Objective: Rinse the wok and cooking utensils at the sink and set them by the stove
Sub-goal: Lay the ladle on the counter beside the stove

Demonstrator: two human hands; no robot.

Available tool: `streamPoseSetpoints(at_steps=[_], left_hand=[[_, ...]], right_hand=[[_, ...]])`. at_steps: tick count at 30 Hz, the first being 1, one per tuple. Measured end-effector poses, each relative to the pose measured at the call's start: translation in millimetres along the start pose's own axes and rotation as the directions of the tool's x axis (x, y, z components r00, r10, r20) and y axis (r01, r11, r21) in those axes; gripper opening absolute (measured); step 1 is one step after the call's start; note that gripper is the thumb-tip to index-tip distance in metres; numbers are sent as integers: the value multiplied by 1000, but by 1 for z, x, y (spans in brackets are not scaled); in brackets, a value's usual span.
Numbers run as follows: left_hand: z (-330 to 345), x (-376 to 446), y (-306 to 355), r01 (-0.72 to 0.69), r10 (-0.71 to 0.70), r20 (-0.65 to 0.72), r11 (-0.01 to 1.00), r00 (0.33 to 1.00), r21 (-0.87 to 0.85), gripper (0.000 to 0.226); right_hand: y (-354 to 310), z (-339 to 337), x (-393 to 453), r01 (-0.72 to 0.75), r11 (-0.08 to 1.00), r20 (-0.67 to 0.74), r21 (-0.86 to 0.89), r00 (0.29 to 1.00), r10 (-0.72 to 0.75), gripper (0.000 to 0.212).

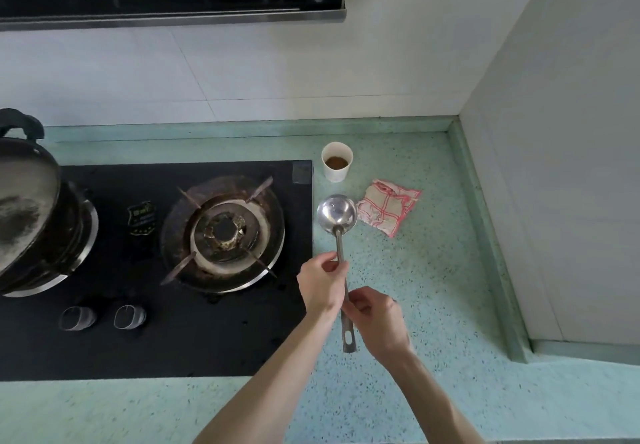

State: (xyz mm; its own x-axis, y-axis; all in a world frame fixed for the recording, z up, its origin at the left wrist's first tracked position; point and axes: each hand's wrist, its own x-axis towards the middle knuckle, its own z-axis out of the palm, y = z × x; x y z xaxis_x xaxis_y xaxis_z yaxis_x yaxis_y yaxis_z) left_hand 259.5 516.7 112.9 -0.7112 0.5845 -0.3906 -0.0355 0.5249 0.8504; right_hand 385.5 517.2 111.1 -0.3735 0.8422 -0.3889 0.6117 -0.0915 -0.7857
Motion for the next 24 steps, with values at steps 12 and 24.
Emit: streamPoseSetpoints(at_steps=[12, 24], left_hand=[[5, -2, -14, -67, 73, -13, 966, 997, 249, 10], [13, -10, -16, -177, 225, -24, 825, 974, 536, 15]], right_hand=[[16, 12, 1, 106, 982, 34, -154, 994, -102, 9], [17, 20, -2, 112, 957, -9, -267, 993, -119, 23]])
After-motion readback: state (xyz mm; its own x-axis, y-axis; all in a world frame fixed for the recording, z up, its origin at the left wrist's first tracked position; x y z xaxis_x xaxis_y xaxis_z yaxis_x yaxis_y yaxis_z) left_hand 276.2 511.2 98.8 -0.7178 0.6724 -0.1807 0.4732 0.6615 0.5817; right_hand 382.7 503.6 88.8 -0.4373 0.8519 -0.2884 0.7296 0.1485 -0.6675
